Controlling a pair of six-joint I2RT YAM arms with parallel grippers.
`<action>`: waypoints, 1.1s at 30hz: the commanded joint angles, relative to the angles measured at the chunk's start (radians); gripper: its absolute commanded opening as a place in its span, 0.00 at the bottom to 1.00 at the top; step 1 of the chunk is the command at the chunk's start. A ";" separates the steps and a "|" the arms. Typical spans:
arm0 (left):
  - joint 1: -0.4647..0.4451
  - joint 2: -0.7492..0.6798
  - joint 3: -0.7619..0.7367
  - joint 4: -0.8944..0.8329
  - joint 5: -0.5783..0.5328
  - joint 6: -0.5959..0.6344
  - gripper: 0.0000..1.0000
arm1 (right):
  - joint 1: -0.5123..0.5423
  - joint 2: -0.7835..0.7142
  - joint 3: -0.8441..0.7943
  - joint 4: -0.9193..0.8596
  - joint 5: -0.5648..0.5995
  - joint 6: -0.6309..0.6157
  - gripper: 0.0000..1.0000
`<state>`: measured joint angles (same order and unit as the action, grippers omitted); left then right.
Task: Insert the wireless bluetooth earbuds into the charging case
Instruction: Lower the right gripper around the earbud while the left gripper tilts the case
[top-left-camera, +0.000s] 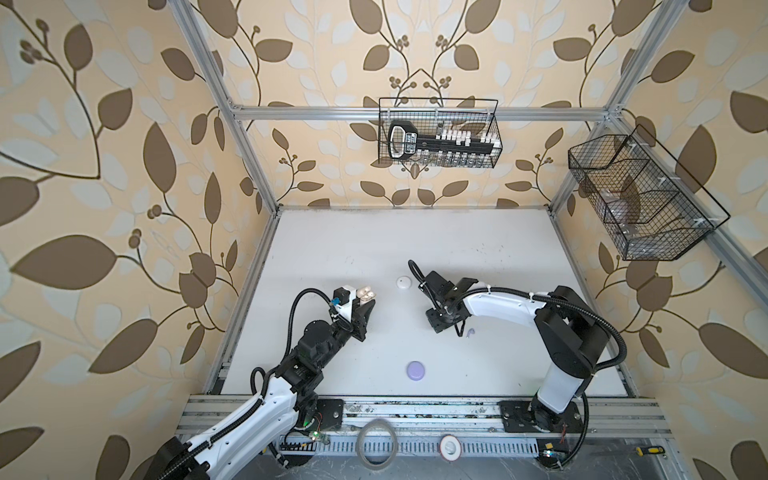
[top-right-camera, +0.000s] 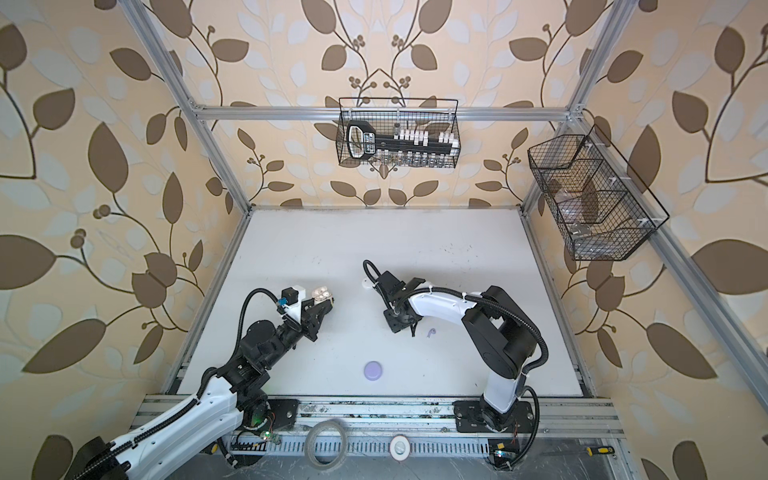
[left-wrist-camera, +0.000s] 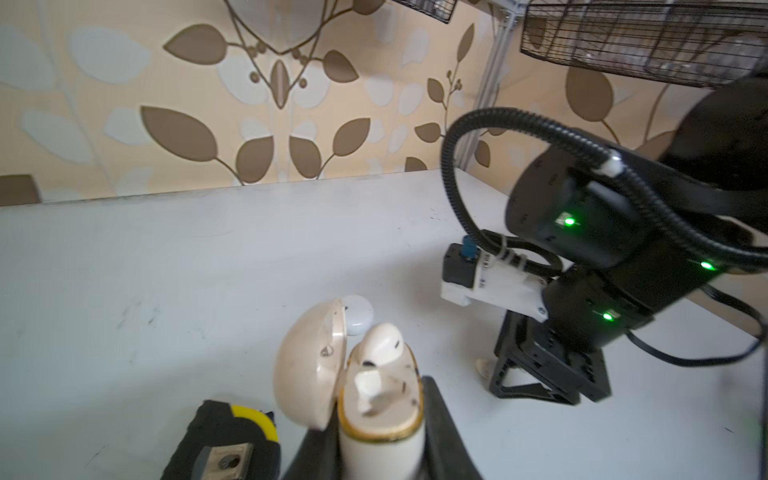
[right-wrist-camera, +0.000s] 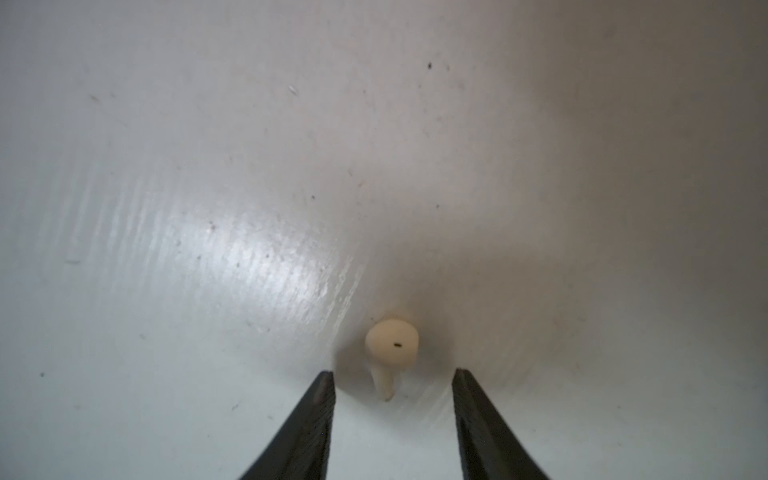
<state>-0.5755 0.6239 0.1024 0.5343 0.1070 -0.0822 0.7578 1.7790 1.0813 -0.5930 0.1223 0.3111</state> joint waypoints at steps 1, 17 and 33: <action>-0.027 0.001 0.037 0.143 0.172 0.093 0.00 | -0.014 0.015 -0.002 0.023 -0.012 -0.011 0.39; -0.105 -0.015 -0.016 0.305 0.403 0.225 0.00 | -0.029 0.024 -0.044 0.078 -0.021 0.011 0.32; -0.127 -0.028 -0.030 0.334 0.459 0.263 0.00 | -0.028 0.052 -0.071 0.097 -0.028 0.020 0.28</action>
<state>-0.6907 0.6094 0.0776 0.7944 0.5327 0.1581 0.7326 1.7836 1.0447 -0.4831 0.1066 0.3252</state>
